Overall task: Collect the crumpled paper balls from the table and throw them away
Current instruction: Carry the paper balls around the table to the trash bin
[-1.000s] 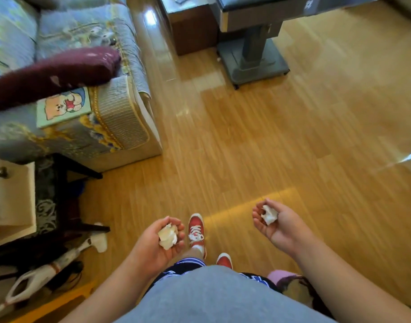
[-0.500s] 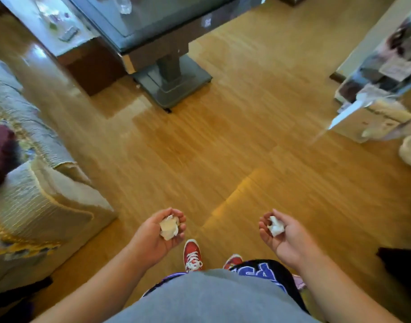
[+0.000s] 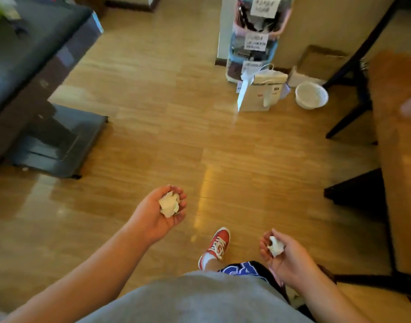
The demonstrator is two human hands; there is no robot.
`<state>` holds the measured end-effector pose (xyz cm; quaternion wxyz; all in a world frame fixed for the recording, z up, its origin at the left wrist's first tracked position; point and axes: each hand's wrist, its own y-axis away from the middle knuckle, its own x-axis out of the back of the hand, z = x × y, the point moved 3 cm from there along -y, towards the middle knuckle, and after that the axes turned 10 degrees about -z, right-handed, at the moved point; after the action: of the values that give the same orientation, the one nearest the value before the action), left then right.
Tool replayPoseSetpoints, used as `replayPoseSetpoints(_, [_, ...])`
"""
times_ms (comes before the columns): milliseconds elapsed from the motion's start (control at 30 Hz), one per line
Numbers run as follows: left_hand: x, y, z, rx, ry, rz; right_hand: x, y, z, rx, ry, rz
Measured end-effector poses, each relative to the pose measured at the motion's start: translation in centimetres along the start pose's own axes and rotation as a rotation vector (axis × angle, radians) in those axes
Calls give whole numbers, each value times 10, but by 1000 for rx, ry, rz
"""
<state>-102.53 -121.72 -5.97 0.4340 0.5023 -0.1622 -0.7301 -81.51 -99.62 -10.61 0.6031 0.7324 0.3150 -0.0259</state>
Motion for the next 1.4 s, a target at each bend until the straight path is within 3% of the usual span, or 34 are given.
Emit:
replayPoseSetpoints(467, [-35, -112, 59, 114, -26, 126, -89, -91, -199, 117, -35, -115])
replayPoseSetpoints(667, [-78, -205, 107, 187, -80, 91, -119, -126, -270, 182, -92, -82])
replayPoseSetpoints(967, [-221, -347, 160, 397, -328, -143, -79, -113, -337, 273, -295, 135])
replayPoseSetpoints(1267, [-404, -452, 114, 507, -544, -345, -3, -107, -379, 301, -589, 201])
replayPoseSetpoints(1400, [-465, -492, 89, 527, -579, -355, 31, -110, -426, 317, -643, 232])
